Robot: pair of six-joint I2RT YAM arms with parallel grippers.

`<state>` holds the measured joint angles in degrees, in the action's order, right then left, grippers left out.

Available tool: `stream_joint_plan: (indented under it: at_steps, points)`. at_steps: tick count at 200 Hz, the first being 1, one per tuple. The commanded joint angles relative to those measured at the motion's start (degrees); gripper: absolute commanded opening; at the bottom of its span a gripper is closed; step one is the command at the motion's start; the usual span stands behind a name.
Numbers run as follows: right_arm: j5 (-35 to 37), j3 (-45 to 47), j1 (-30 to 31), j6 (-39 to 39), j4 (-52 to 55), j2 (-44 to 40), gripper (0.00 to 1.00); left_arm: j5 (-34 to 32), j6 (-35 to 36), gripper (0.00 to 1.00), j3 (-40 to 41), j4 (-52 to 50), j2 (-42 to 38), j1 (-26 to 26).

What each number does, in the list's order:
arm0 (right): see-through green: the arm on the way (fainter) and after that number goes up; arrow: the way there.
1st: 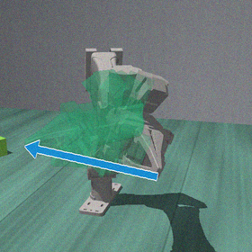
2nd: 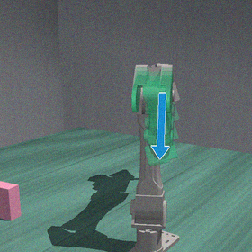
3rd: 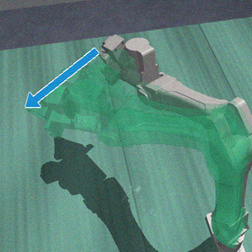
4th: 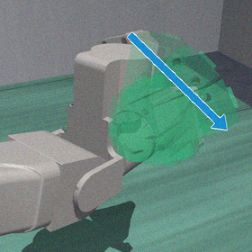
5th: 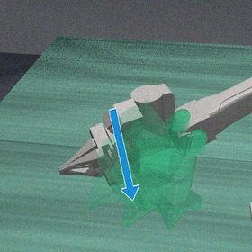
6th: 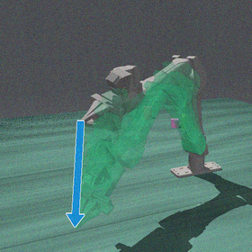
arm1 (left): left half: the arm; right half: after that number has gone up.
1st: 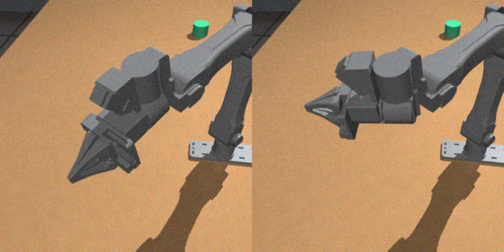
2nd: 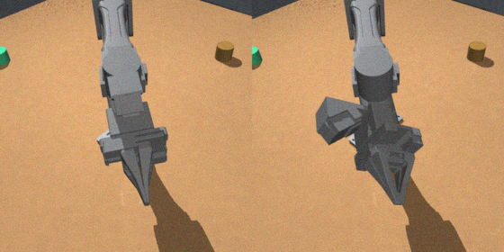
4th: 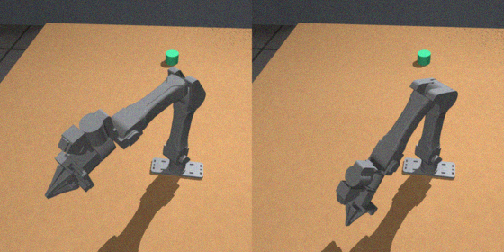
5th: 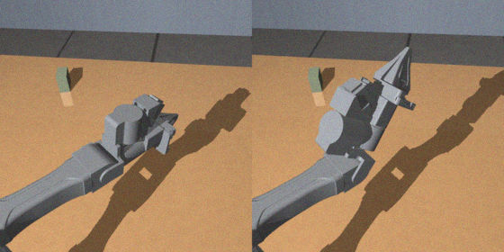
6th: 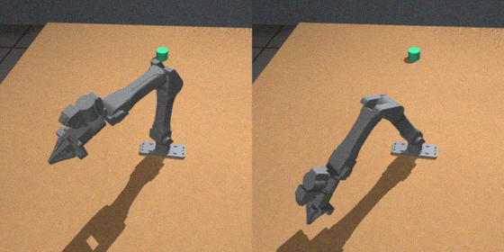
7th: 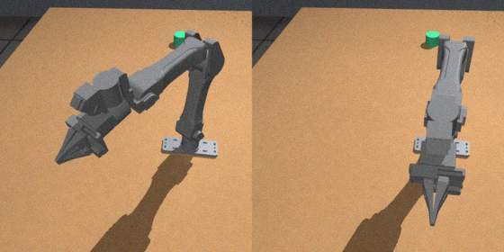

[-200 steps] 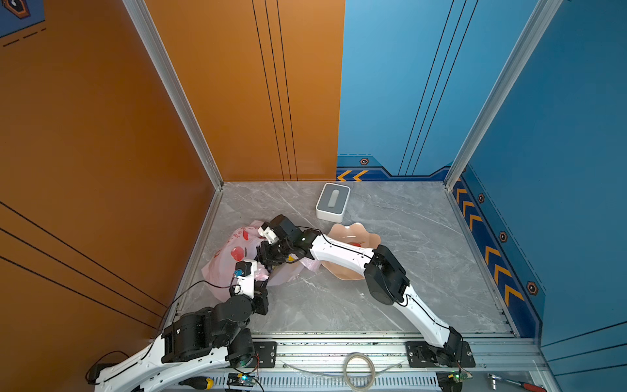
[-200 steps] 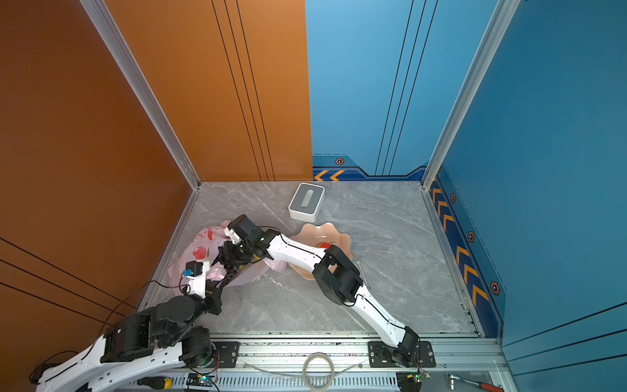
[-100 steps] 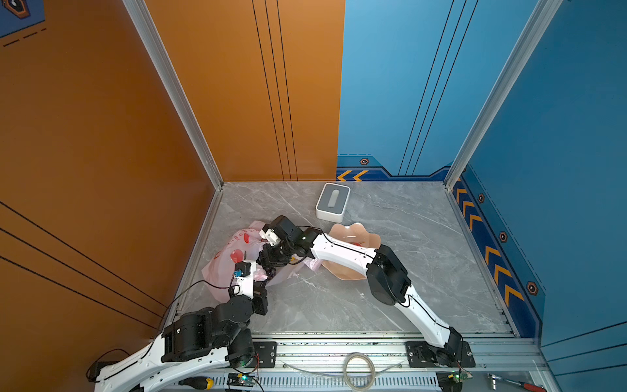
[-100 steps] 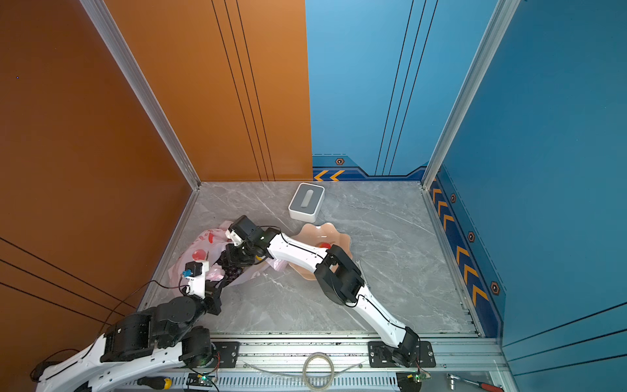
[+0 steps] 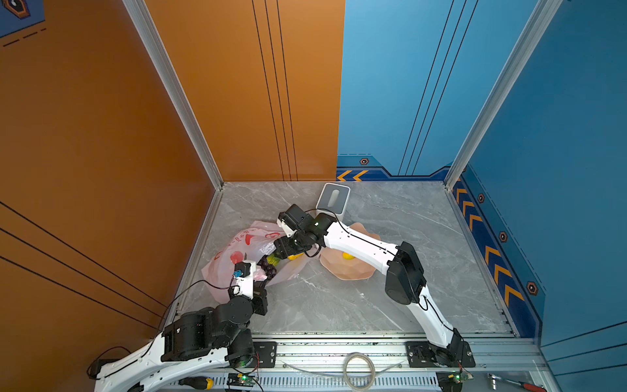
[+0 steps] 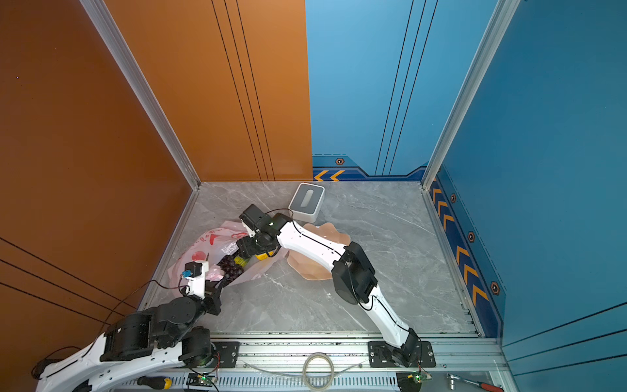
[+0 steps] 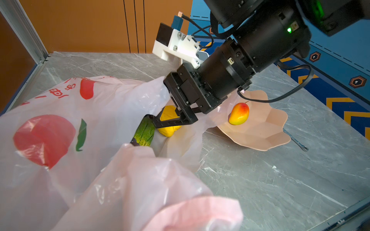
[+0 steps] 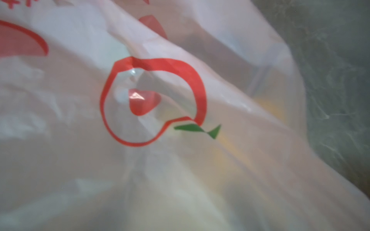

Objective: Place the fruits into the plastic bag
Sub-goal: Place the fruit in the plastic bag.

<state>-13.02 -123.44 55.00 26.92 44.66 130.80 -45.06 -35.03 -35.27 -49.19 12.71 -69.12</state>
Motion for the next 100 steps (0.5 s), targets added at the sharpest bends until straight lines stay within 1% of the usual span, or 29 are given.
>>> stream_joint_plan:
  at_steps: [1,53,100]
  points:
    - [3.6,-1.2,-0.7,-2.9,3.6,-3.3,0.71,-2.0,-0.8,0.00,0.1,-0.9,-0.7,-0.9]
    - [1.2,-1.0,-1.4,-3.0,3.5,-6.7,0.72,-2.2,-0.8,0.00,-0.1,-1.0,-0.7,-1.0]
    - [2.3,0.2,-1.9,-3.5,3.7,-10.4,0.72,-2.2,-0.8,0.00,0.0,-1.0,-0.7,-1.2]
